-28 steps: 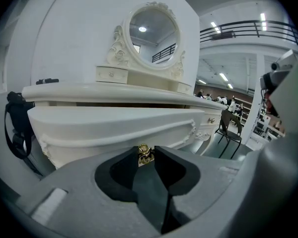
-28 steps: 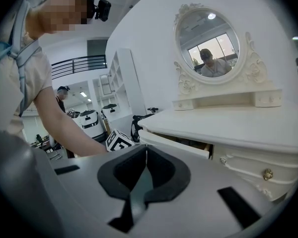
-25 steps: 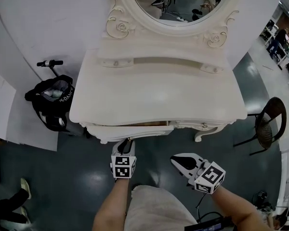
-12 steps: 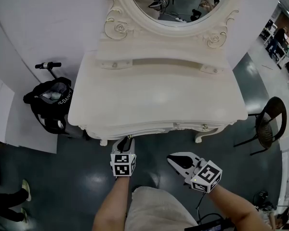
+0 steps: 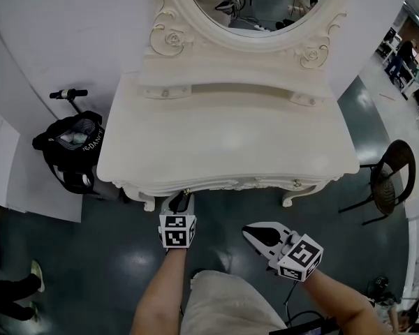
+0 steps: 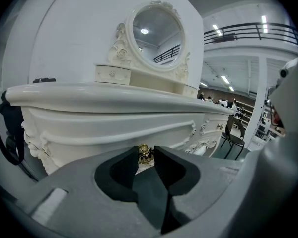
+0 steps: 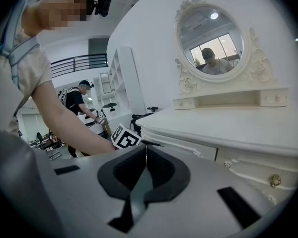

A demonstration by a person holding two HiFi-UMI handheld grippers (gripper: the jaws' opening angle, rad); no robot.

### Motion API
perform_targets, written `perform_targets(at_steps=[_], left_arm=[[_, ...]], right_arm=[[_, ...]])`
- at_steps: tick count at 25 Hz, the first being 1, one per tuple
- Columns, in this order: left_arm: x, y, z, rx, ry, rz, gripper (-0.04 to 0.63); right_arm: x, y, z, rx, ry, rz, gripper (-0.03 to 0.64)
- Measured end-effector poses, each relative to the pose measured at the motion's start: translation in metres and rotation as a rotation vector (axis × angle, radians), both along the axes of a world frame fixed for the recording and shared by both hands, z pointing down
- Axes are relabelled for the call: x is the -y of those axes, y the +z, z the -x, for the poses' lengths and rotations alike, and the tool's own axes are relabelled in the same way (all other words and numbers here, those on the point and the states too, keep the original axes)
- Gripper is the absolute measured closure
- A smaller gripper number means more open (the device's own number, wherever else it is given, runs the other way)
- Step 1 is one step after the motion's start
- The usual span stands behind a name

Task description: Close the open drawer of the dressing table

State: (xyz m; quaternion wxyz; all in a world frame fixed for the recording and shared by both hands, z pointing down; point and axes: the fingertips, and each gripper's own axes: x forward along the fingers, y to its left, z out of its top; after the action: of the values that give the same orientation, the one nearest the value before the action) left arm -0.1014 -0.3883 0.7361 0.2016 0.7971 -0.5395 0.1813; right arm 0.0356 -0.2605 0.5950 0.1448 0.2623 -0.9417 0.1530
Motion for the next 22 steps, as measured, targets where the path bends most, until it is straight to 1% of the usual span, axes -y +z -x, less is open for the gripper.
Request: perform_targets(at_steps=[9,15,20,22], left_arm=[[0.016,0.000,0.000,0.012,0.011,0.012,0.489],[0.015,0.000,-0.004,0.011,0.029,-0.005,0.489],[0.009,-0.005,-0.003,0.045,0.034,-0.012,0.485],[0.003,-0.006,-0.004,0.045,0.038,-0.009,0.479]], right_arm=[[-0.001,0.005,-0.007,-0.003,0.002,0.008,0.600],[-0.003,0.002,-0.008,0.003,0.010,0.007,0.600],[-0.005,-0.002,-0.012,0.004,0.023,0.013,0.600],[-0.007,-0.003,-0.014,0.003,0.028,0.016,0.600]])
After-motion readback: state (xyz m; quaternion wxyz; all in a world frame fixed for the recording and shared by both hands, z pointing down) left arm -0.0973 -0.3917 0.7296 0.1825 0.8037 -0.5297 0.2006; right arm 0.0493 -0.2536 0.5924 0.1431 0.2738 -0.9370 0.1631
